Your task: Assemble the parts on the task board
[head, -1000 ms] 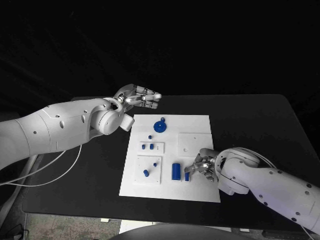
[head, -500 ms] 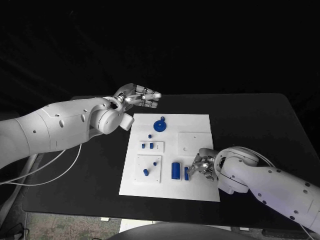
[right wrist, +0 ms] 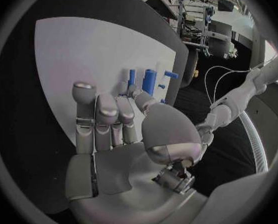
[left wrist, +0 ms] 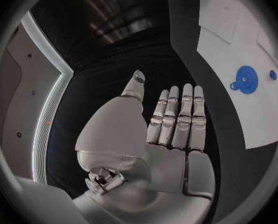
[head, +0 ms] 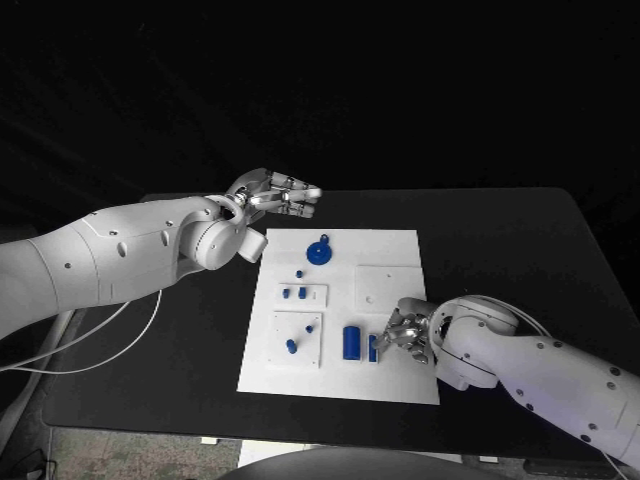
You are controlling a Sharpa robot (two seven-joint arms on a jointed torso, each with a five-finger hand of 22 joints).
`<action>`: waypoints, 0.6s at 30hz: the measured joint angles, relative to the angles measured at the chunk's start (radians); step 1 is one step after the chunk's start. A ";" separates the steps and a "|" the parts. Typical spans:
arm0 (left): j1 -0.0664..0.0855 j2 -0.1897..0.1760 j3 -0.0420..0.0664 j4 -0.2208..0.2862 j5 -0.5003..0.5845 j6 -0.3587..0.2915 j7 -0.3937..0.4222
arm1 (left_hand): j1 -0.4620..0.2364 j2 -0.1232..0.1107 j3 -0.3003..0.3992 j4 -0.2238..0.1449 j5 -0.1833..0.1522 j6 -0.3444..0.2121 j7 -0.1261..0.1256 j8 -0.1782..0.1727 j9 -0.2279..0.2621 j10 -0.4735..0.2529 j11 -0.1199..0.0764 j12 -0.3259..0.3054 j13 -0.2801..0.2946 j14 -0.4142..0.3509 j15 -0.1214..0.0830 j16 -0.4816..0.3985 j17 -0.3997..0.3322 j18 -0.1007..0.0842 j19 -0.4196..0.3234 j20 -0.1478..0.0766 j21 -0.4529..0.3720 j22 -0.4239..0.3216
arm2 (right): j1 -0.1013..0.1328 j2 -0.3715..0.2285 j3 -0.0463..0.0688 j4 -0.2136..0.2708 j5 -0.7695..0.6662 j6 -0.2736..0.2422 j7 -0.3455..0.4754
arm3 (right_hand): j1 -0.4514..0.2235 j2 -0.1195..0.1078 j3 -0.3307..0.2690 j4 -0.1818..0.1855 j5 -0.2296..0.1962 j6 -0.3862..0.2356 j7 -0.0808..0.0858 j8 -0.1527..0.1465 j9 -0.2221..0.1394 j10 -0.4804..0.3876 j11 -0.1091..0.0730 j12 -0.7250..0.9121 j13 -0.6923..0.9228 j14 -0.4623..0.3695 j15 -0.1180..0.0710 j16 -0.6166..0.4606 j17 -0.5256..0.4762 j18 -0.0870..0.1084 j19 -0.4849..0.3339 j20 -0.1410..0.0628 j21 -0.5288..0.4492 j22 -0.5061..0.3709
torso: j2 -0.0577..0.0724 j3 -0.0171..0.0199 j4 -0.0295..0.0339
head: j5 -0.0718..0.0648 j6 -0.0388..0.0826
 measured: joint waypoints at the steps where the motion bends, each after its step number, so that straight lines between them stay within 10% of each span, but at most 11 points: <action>1: 0.000 0.000 0.000 0.000 0.000 0.000 0.000 | 0.000 0.000 0.000 0.000 0.000 0.000 0.000 0.000 0.000 0.000 0.000 0.000 0.000 0.000 0.000 0.000 0.000 0.000 0.000 0.000 0.000 0.000 | -0.001 -0.004 -0.001 0.001 0.000 -0.002 0.002 | -0.008 -0.010 -0.023 0.008 0.016 0.002 -0.002 0.000 0.000 -0.002 -0.002 0.000 -0.001 0.000 0.000 0.000 0.000 0.000 0.000 0.000 0.000 0.000 | 0.000 0.0000 0.0000 | 0.000 0.001; 10: 0.000 0.002 0.000 -0.016 0.002 -0.008 0.011 | 0.000 0.000 0.000 0.000 0.000 0.000 0.000 0.000 0.001 0.000 0.000 0.000 0.000 0.002 0.001 0.000 0.000 0.000 0.000 0.000 0.000 0.000 | 0.004 -0.073 0.016 0.028 0.047 -0.055 0.099 | 0.030 -0.107 -0.283 0.159 -0.026 -0.116 0.051 0.002 -0.062 -0.028 0.023 -0.013 -0.016 -0.003 0.003 -0.018 -0.009 0.011 0.000 0.008 -0.037 -0.008 | -0.003 -0.0015 -0.0038 | -0.017 0.045; 18: 0.000 0.027 0.000 -0.067 0.030 -0.034 0.043 | 0.011 0.013 -0.009 -0.009 0.011 0.000 0.000 0.000 0.001 0.007 0.000 0.000 0.000 0.014 -0.004 0.000 0.000 0.000 0.004 -0.004 0.000 0.000 | 0.073 -0.087 0.037 -0.079 0.167 -0.155 0.326 | 0.065 -0.057 -0.361 0.134 -0.013 -0.123 0.054 0.002 -0.062 -0.076 0.025 -0.097 -0.088 -0.029 0.014 -0.121 -0.096 0.010 0.004 0.011 -0.247 -0.098 | -0.019 -0.0082 -0.0176 | -0.044 0.112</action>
